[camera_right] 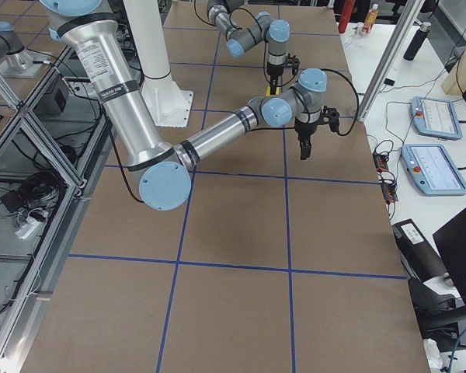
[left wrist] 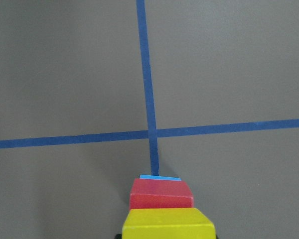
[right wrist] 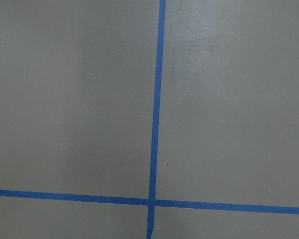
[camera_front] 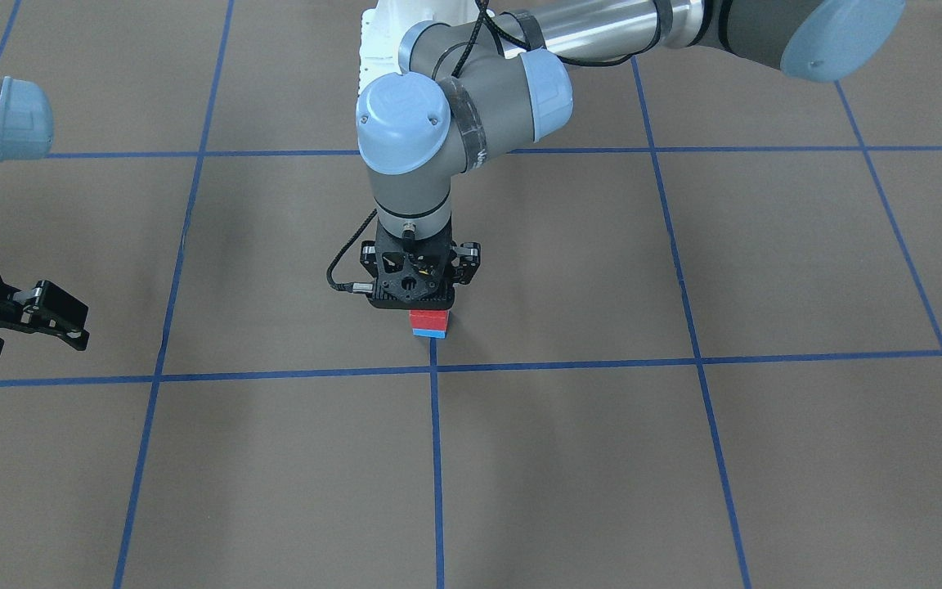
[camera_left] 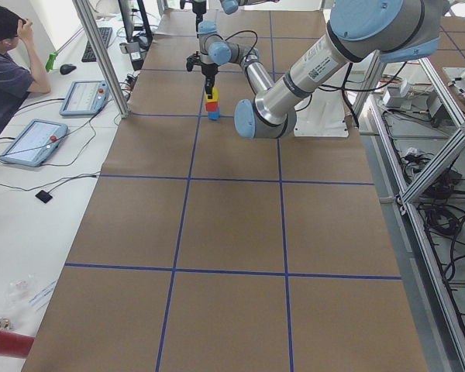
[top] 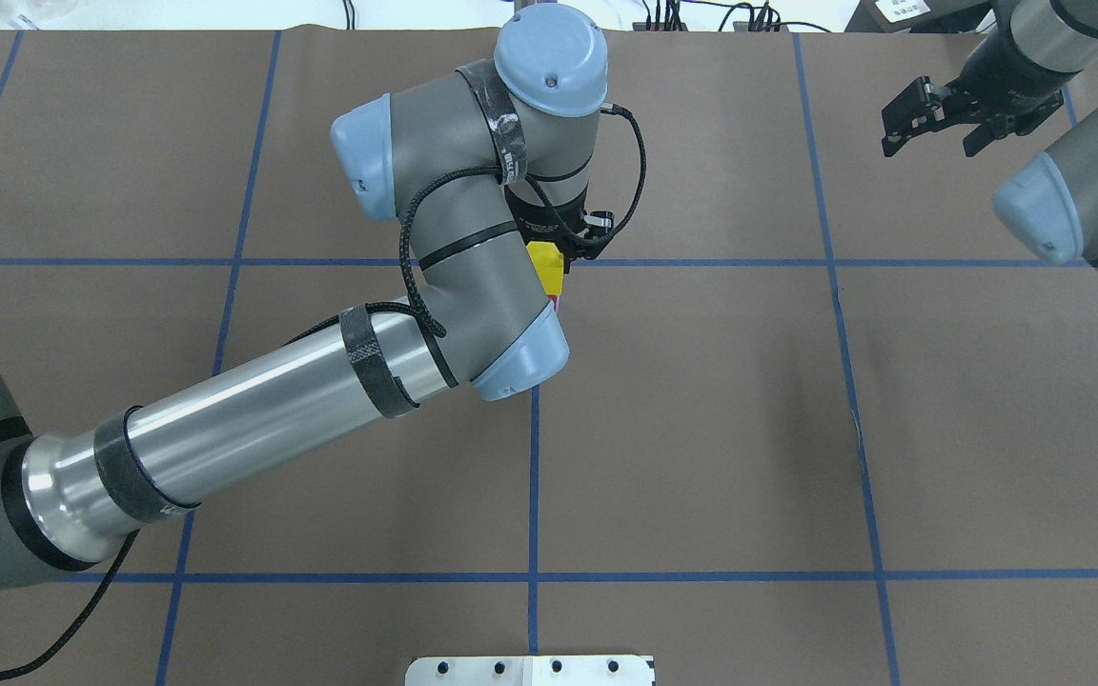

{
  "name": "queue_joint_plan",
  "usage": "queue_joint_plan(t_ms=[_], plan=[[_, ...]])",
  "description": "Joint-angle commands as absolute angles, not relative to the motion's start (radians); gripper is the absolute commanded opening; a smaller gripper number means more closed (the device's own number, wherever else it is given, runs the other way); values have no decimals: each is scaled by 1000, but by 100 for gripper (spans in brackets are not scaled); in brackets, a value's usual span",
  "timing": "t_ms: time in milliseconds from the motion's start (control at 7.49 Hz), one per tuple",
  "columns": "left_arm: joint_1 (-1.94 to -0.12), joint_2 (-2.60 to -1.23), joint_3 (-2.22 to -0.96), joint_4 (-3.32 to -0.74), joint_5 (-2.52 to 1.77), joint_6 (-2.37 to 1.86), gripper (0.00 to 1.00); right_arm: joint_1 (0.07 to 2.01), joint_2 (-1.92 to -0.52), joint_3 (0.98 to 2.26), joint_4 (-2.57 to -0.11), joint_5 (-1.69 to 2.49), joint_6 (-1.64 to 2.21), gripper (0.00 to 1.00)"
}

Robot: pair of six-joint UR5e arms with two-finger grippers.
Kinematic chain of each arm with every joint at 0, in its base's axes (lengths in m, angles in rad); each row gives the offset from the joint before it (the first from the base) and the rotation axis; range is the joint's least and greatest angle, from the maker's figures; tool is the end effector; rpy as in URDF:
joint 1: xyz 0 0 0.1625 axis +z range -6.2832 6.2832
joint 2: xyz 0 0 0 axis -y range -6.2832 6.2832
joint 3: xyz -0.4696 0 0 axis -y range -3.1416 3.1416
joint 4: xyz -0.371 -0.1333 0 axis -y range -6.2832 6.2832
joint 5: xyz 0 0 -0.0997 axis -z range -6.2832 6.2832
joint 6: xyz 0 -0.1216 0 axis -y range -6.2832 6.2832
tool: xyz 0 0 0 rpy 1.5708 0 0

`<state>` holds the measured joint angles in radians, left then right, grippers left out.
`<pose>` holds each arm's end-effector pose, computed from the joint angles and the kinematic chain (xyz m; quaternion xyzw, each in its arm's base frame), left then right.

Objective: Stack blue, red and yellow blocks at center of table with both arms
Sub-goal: 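Lower the yellow cube onto the red cube and open the left gripper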

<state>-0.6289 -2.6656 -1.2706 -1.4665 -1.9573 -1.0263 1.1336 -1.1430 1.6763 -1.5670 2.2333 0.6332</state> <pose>0.6164 -0.5566 0.1363 0.0333 0.3766 0.0260 0.9254 -0.2218 -0.6127 0.4325 0.0559 -0.3977 0.0033 0.9158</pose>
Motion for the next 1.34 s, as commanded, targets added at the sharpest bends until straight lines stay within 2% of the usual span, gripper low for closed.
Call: queue_joint_plan(t_ms=[0, 534, 668, 802, 1069, 1202], plan=[[-629, -2665, -1270, -1466, -1957, -1026, 0, 1134, -1146, 1675, -1566, 2230, 632, 99], [-632, -2665, -1269, -1468, -1957, -1022, 0, 1134, -1146, 1675, -1565, 2229, 632, 99], [-632, -2665, -1269, -1468, -1957, -1022, 7, 1134, -1146, 1675, -1565, 2229, 632, 99], [-632, -2665, -1269, -1468, -1957, -1022, 15, 1134, -1146, 1675, -1565, 2229, 632, 99], [-632, -2665, -1269, -1470, -1957, -1023, 42, 1134, -1146, 1675, -1563, 2230, 632, 99], [-632, -2665, -1269, -1485, -1957, -1023, 66, 1134, -1144, 1675, -1563, 2229, 632, 99]])
